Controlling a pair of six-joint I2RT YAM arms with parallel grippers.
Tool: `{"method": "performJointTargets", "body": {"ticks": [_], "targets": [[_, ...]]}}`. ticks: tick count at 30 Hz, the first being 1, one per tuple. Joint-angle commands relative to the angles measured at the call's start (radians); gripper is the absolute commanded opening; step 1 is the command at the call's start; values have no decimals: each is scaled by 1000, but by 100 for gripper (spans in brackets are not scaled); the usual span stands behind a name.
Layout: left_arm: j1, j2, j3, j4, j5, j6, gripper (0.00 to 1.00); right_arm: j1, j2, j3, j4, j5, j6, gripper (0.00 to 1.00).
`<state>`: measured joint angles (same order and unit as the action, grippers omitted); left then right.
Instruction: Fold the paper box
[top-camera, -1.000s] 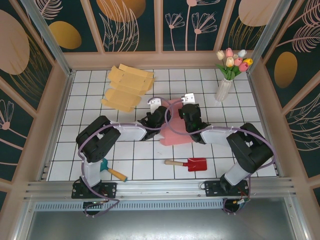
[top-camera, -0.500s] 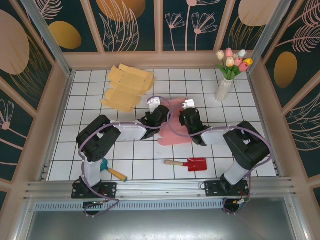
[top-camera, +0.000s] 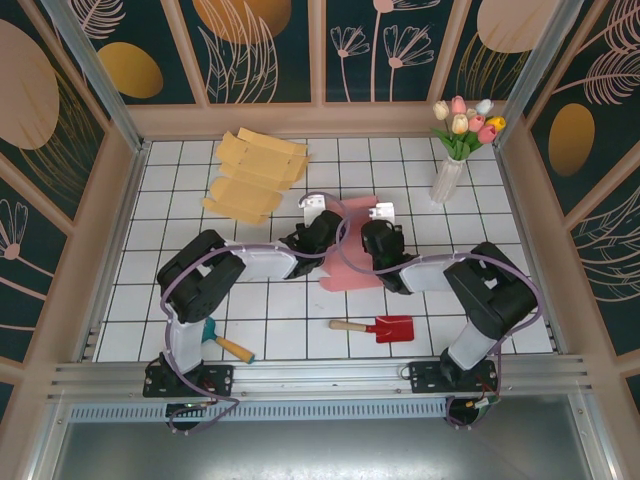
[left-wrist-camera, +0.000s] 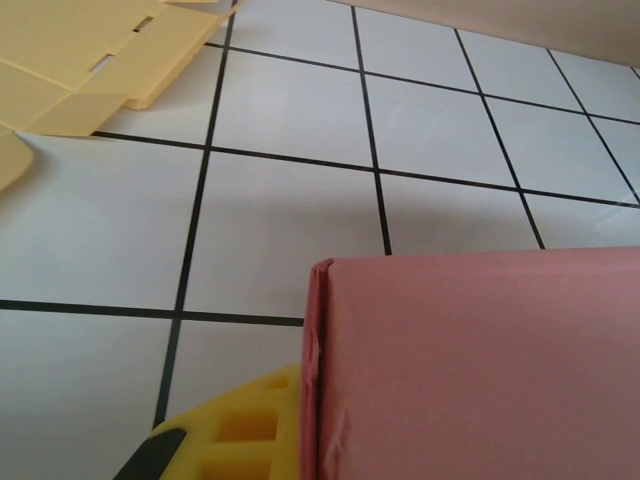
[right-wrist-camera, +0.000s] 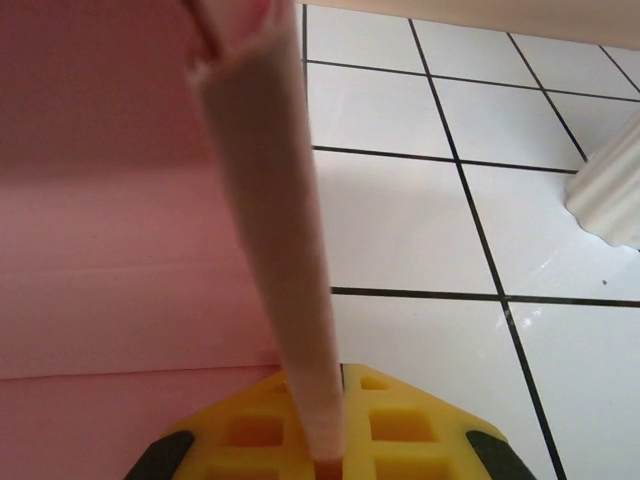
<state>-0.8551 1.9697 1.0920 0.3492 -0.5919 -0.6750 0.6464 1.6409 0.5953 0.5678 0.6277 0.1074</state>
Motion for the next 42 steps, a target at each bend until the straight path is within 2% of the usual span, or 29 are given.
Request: {"method": "performJointTargets", "body": {"ticks": [1,5,10,22,30,34,36,39,42], "targets": [[16,20,11,-27,-68,-3,0,-19,-48,-20,0,38,43,15],[16,11,11,-22,-57,10,0,-18,-103,-27,3,-121,48,32],[17,4,6,-15,-49,27,0,-18,-186,-15,-78,-217,65,39],[36,-53,-48,25,-46,134,0,-24,-413,-1,-332,-312,76,45],[36,-96,-81,50,-23,320,0,-27,-466,69,-458,-356,32,45],[36,-138,-72,-24,-30,439,0,-38,-524,61,-470,-365,6,45],[41,-160,-65,-85,-27,457,0,-49,-575,28,-449,-382,2,45],[50,-180,-16,-232,29,504,0,-69,-652,-48,-383,-420,1,46],[51,-177,74,-393,2,561,0,-94,-713,-113,-331,-468,21,47]]}}
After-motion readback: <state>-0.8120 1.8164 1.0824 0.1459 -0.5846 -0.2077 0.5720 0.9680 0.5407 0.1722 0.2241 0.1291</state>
